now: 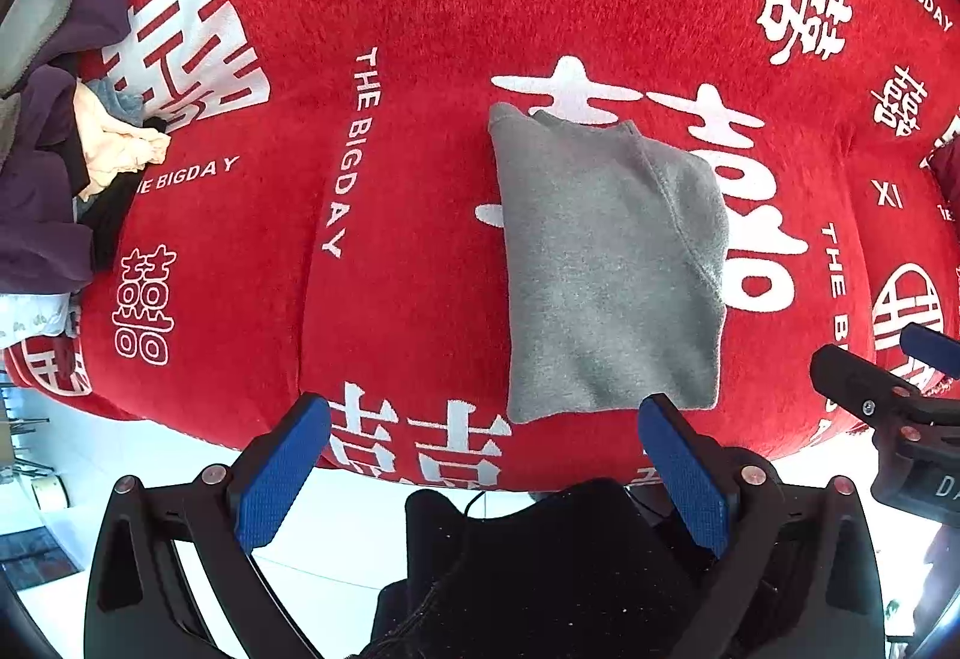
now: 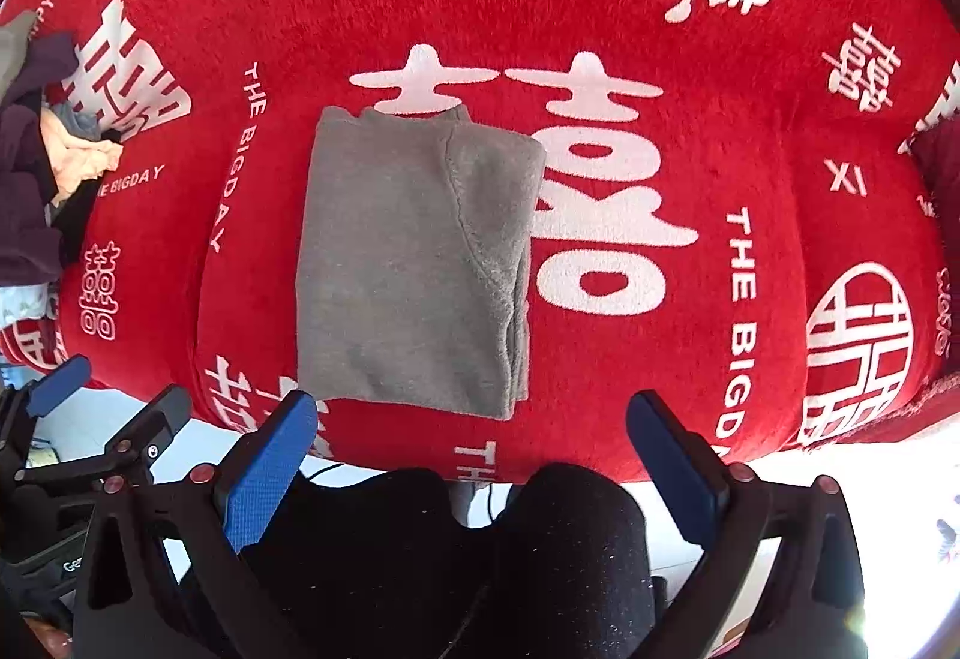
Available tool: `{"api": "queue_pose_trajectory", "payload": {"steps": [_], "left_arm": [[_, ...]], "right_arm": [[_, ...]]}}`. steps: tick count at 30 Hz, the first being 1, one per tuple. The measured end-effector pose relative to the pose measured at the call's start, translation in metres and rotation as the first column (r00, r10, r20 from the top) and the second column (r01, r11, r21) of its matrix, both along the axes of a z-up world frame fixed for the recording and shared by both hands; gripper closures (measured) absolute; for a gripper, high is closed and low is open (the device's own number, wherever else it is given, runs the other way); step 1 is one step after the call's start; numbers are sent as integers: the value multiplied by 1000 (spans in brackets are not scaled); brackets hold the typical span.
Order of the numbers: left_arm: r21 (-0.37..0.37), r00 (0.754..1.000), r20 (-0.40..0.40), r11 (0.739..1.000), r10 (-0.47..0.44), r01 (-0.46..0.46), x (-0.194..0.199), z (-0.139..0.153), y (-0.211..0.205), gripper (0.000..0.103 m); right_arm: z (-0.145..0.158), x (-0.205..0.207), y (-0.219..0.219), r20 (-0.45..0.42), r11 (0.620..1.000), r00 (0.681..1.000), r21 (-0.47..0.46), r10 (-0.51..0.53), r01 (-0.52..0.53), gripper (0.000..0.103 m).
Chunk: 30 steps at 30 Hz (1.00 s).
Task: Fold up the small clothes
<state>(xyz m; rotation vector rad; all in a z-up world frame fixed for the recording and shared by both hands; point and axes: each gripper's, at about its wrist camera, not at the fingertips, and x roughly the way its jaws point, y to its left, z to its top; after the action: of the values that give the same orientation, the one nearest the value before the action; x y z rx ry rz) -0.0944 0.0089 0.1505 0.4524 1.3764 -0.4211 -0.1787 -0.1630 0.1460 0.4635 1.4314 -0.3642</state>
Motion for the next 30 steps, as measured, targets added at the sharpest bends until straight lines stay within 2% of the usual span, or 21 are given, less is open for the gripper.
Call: {"api": "queue_pose_trajectory", "payload": {"steps": [9, 30], "left_arm": [[21, 1000, 29, 1000, -12, 11, -2, 2, -2, 1], [3, 1000, 17, 1000, 4, -4, 0, 1, 1, 1]], "right_arm": [[1, 2, 0, 0, 1000, 1000, -6, 4, -4, 0], [0, 3, 2, -4, 1000, 1000, -6, 0, 0, 0]]}}
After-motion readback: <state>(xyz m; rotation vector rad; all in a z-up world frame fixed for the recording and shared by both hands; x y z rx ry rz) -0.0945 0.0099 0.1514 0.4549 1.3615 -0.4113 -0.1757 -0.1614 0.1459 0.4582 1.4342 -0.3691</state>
